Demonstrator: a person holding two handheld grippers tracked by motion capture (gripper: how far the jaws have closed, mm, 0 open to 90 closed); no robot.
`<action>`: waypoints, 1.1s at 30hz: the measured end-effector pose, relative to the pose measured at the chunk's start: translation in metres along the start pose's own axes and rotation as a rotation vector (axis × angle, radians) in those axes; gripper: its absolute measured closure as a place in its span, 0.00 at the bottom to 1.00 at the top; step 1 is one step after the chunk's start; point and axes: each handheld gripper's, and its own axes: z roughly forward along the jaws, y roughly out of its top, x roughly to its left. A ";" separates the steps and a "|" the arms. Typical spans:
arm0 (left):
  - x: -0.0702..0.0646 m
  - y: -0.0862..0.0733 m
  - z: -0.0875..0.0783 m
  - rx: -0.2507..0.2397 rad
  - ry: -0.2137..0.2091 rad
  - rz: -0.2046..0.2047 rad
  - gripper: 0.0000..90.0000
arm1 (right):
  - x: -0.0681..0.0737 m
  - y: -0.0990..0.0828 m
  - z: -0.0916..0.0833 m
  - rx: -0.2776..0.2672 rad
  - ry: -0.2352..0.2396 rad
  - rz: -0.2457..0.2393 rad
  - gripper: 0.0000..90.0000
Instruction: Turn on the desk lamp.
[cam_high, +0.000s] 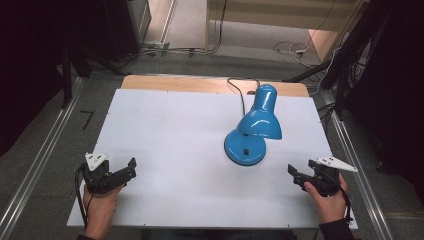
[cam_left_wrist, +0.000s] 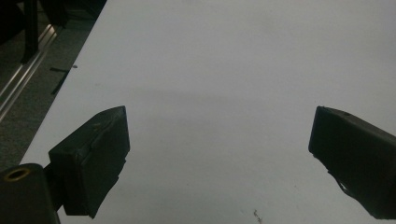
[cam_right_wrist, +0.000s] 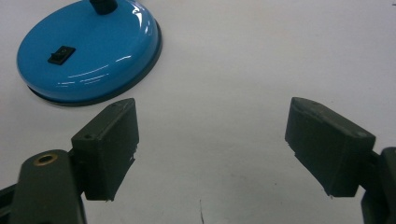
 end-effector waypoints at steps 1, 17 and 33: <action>0.000 0.000 0.000 0.000 0.000 0.000 0.07 | 0.001 0.000 0.000 -0.001 -0.001 -0.002 0.19; -0.001 0.000 0.000 -0.001 0.000 0.003 0.07 | 0.009 0.003 0.002 -0.018 0.023 -0.005 0.20; -0.001 0.000 0.001 0.000 -0.003 0.010 0.07 | 0.020 0.007 0.008 -0.016 0.053 -0.032 0.22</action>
